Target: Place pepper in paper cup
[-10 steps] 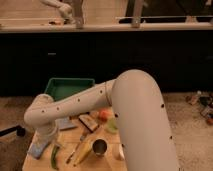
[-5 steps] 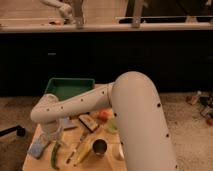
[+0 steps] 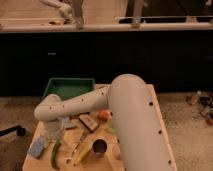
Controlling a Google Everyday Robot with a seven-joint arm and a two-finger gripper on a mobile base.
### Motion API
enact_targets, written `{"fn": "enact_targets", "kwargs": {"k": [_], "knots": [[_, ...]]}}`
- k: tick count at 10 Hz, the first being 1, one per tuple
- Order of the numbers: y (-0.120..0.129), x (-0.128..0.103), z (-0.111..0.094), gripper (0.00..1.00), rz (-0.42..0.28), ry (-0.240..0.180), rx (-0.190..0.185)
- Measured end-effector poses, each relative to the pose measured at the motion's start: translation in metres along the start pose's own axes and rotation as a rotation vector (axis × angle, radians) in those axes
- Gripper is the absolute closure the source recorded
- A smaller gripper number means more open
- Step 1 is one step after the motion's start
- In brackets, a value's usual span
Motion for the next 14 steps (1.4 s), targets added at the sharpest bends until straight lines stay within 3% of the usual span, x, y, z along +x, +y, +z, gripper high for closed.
{"fn": "enact_targets", "kwargs": {"k": [7, 14], "knots": [[-0.008, -0.005, 0.015, 0.2, -0.042, -0.062, -0.035], [-0.015, 0.001, 0.03, 0.2, -0.078, -0.109, -0.045]]}}
